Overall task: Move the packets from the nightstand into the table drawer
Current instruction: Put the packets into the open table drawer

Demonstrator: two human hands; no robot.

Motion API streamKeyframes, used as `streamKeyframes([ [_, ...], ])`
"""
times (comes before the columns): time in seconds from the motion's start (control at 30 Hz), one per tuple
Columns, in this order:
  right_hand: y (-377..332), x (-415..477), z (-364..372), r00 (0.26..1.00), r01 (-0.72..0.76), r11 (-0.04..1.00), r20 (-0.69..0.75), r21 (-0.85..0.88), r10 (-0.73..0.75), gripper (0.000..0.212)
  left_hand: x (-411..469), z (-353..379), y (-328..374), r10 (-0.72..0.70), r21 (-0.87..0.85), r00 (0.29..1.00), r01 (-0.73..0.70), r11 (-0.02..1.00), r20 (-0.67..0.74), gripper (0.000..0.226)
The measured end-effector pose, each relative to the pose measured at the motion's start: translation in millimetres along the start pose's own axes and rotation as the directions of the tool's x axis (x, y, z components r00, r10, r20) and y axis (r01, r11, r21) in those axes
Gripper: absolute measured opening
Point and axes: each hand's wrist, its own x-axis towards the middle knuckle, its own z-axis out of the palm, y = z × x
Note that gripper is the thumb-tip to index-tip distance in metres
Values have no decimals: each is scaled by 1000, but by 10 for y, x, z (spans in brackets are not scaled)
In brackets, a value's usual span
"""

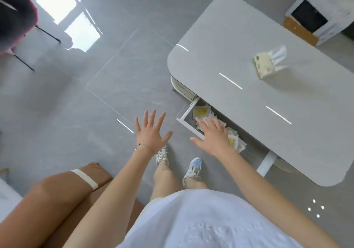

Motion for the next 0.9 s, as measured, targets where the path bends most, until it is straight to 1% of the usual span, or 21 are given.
streamKeyframes([
  [0.13,-931,285,-146,989,147,984,38,-104,-144,76,-38,-252,-765,-166,-103,986,162,981,-27,72],
  [0.27,-1955,594,-270,968,251,948,69,-195,-242,76,-35,-494,-1633,-278,-141,960,271,952,-35,73],
  [0.47,-3381,1036,-297,937,348,914,98,-210,-335,75,-81,-828,-2861,-446,-203,894,428,881,-52,72],
  [0.6,-4165,1255,-301,917,397,889,128,-226,-377,74,-91,-964,-3503,-543,-243,840,521,818,-24,72],
  [0.77,-5132,1479,-364,859,511,791,200,-335,-471,75,-62,-1090,-4200,-646,-344,763,607,716,3,72],
  [0.9,-6033,1707,-331,779,626,668,278,-402,-562,74,-25,-1174,-4826,-716,-377,698,669,641,21,73],
])
